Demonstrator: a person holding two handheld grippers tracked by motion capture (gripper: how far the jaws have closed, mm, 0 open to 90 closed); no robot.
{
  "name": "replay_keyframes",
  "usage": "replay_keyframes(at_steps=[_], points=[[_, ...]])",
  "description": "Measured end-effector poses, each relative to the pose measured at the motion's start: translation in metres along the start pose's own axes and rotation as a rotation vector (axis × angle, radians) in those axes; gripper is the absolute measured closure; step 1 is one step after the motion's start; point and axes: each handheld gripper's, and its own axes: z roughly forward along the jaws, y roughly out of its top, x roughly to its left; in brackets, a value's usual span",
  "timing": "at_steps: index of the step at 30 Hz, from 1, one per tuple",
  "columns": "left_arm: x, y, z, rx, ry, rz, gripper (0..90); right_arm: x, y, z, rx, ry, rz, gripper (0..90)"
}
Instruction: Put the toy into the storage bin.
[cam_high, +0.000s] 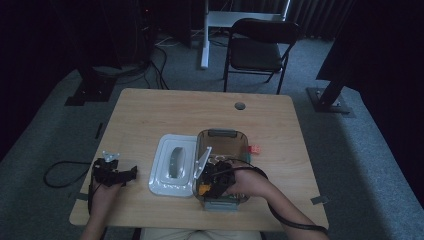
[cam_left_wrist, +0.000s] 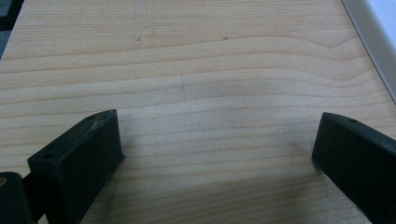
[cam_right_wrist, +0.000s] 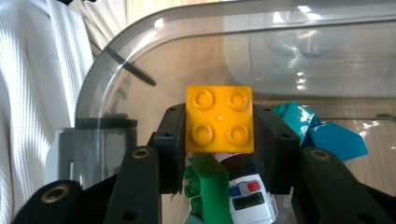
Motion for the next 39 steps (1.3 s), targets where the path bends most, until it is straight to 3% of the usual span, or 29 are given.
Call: replay_keyframes(at_steps=[9,18,30,39], points=[[0.000,0.000,0.000,0.000,0.000,0.000,2.0,0.000,-0.001,-0.004,-0.011,-0.018,0.014,53.7],[0.000,0.000,0.000,0.001,0.001,0.002,2.0,-0.003,-0.017,-0.023,-0.095,-0.058,0.080,52.5],[0.000,0.000,0.000,0.001,0.001,0.002,2.0,-0.009,-0.059,-0.067,-0.234,-0.154,0.203,51.3],[0.000,0.000,0.000,0.001,0.001,0.002,2.0,-0.016,-0.102,-0.093,-0.326,-0.217,0.320,49.8]])
